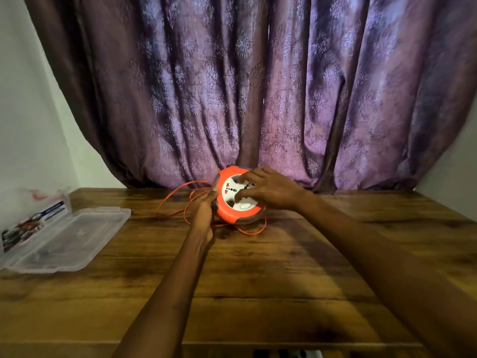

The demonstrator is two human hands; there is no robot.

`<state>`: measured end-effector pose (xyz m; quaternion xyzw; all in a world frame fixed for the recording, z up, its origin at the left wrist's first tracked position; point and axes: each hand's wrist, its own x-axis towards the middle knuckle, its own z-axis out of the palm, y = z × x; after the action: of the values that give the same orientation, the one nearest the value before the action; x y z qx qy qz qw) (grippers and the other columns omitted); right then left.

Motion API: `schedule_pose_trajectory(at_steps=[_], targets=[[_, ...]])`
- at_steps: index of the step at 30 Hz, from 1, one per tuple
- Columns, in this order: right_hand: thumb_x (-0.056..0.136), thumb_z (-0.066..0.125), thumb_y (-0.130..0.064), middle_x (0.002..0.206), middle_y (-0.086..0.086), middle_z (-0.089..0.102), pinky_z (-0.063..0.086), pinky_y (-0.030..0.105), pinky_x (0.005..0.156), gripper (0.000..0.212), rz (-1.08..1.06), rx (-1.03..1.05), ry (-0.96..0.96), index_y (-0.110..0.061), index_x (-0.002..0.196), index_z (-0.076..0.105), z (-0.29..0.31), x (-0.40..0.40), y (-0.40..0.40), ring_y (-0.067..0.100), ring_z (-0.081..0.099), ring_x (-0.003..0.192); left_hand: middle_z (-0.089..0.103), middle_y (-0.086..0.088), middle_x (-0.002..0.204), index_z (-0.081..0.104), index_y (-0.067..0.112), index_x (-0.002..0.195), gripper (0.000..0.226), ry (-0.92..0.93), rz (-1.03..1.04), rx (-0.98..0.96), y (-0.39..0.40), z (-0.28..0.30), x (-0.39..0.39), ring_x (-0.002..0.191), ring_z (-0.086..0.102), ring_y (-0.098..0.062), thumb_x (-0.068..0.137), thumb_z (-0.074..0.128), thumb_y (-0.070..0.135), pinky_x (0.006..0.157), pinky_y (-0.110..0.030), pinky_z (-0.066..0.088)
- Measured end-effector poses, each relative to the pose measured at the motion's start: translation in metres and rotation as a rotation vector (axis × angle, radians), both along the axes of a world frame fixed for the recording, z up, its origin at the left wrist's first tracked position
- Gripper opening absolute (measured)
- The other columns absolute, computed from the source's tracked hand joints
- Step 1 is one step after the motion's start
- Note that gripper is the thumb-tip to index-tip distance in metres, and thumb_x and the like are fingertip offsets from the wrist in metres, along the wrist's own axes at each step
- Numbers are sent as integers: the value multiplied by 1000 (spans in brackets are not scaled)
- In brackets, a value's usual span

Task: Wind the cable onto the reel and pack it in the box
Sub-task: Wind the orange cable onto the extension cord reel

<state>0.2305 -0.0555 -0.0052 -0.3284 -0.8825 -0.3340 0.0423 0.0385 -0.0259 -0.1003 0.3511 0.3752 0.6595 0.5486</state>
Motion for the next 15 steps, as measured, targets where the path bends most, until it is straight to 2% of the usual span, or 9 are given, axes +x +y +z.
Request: schedule_pose_trajectory(at_steps=[2,6,8,9,11,12,13,15], targets=[[92,56,-26,144,7,51,42,42,91,44,11,38,-82,-48,131,54,0,0,-4,29,51,124,56,-10,84,64,21,77,17,44,-27,-24,-2,0,0,74,53,-25,90,68,31,68,-39,50],[101,38,-27,149,12,44,35,43,98,46,-53,121,-253,-51,140,42,-8,5,-2,30,47,127,58,-1,66,66,18,77,22,125,-104,1,-10,-5,8,52,51,-19,92,66,34,45,-24,46],[100,41,-31,138,9,53,34,43,97,47,-108,146,-291,-49,143,36,-10,7,2,29,47,124,57,4,60,64,18,76,20,135,-102,48,-11,-8,13,59,50,-20,94,66,27,41,-23,45],[97,47,-37,129,6,60,34,43,96,49,-148,153,-276,-48,144,36,-11,8,3,29,47,122,61,5,61,67,17,80,16,118,-109,58,-11,-9,16,65,53,-22,94,66,24,44,-27,49],[87,58,-50,117,3,67,34,43,93,60,-236,150,-180,-46,143,38,-12,6,6,29,49,117,72,0,78,72,15,98,10,79,-116,67,-10,-9,21,80,62,-24,93,67,21,60,-35,57],[84,60,-55,116,4,69,34,43,93,63,-277,142,-111,-46,143,39,-14,6,7,30,51,115,74,-3,89,72,13,108,18,76,-109,67,-9,-10,23,88,64,-21,93,67,21,66,-36,58],[82,60,-59,116,5,70,34,42,93,66,-321,127,-27,-46,143,40,-17,5,9,30,53,113,73,-5,98,71,12,116,25,72,-99,68,-8,-11,25,91,64,-17,92,68,21,69,-36,58],[76,58,-71,116,9,71,36,41,93,72,-425,49,220,-45,141,43,-18,3,11,31,59,110,72,-4,100,69,11,124,33,39,-95,90,-8,-12,29,87,64,-10,92,68,21,67,-34,60]])
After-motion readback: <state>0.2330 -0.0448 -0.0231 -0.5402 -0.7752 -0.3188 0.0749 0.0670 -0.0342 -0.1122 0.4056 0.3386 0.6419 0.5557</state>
